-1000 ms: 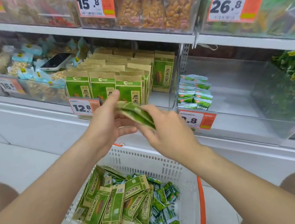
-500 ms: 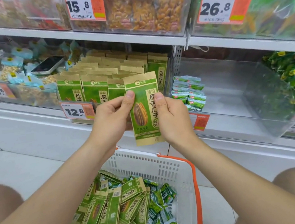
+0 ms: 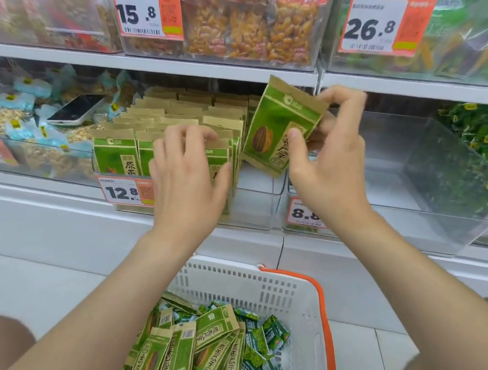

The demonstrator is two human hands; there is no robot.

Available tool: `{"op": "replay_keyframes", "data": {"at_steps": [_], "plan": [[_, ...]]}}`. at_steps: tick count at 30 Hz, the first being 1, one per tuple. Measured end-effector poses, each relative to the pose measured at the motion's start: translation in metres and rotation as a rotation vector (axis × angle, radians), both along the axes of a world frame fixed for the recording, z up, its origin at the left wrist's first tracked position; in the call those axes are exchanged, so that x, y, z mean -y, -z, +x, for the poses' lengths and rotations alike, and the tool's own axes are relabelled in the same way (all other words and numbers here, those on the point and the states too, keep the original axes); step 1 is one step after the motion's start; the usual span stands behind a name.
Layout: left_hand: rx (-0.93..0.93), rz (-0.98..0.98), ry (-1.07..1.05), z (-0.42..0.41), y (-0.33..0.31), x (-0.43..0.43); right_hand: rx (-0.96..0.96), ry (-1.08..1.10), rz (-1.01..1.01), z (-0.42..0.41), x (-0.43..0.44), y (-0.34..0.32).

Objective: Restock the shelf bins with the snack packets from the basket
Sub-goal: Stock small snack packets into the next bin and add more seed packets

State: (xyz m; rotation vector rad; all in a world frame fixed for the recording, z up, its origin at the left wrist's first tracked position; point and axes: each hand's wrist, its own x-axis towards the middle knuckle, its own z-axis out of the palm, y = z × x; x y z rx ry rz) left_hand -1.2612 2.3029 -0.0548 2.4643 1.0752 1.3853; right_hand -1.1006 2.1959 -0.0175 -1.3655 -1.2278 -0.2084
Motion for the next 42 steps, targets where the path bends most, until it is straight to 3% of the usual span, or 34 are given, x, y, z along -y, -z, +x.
{"op": "replay_keyframes", "data": {"at_steps": [6,10,16,30,42], "plan": [[-0.312,0.019,-0.084,0.01,0.0,-0.009,0.322,0.115,-0.271,0.012,-0.03,0.008],[-0.395,-0.017,-0.058,0.014,-0.005,-0.023,0.553,0.394,-0.656,0.022,-0.068,0.004],[-0.453,-0.048,-0.002,0.015,-0.004,-0.037,0.619,0.547,-0.966,0.028,-0.112,-0.025],[-0.43,0.0,0.071,0.007,-0.002,-0.043,0.56,0.673,-1.132,0.062,-0.172,-0.024],[-0.463,-0.005,0.085,0.001,-0.003,-0.04,0.462,0.742,-1.118,0.055,-0.16,-0.013]]}}
